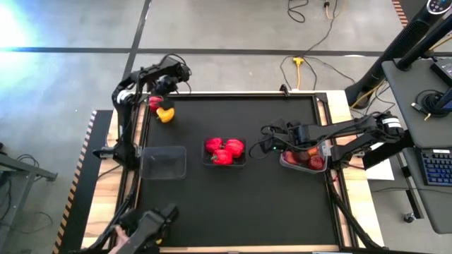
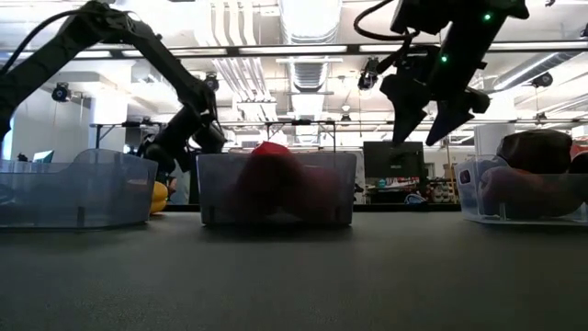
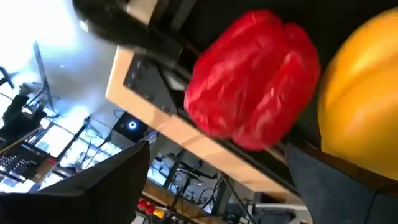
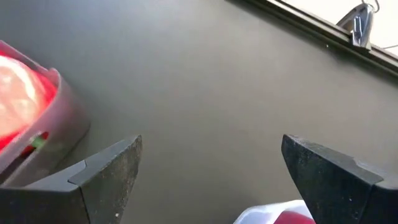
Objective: Sort produce into baskets
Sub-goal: Put the red bell pepper into the right black bin
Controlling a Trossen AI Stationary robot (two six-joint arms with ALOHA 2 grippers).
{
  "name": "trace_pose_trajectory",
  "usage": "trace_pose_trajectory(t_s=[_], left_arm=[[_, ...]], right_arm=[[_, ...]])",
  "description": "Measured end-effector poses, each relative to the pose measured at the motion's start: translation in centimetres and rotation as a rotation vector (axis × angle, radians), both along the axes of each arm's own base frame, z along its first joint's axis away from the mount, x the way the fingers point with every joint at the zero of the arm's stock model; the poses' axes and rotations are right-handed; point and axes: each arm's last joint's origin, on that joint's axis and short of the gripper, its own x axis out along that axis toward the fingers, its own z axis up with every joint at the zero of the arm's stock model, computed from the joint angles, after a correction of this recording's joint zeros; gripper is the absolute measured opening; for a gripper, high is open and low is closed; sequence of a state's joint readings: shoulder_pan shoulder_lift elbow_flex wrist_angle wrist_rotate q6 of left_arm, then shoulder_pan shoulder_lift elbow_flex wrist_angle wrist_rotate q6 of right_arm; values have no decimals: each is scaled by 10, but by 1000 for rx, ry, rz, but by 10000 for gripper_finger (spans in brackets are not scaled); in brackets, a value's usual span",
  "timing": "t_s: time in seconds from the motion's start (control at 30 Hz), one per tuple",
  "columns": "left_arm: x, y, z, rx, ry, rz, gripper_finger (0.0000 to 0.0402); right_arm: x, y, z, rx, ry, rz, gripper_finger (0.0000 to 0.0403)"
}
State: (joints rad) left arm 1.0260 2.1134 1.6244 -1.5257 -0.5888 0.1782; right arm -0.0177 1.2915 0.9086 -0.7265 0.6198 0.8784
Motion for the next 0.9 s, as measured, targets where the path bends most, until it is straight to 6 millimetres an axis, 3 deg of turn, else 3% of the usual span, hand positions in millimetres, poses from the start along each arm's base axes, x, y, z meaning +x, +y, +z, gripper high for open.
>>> trace_pose_trajectory(t_s=[0.27, 0.67, 0.9], left_arm=[[2, 6, -23, -51, 25, -29, 354], [4, 10, -29, -94, -154, 29, 353], [5, 11, -28, -56, -163, 63, 291]], right_arm=[[-2, 0, -4, 15, 14, 5, 377], [-2, 1, -5, 24, 14, 8, 377], [-2, 1, -5, 24, 14, 9, 377]])
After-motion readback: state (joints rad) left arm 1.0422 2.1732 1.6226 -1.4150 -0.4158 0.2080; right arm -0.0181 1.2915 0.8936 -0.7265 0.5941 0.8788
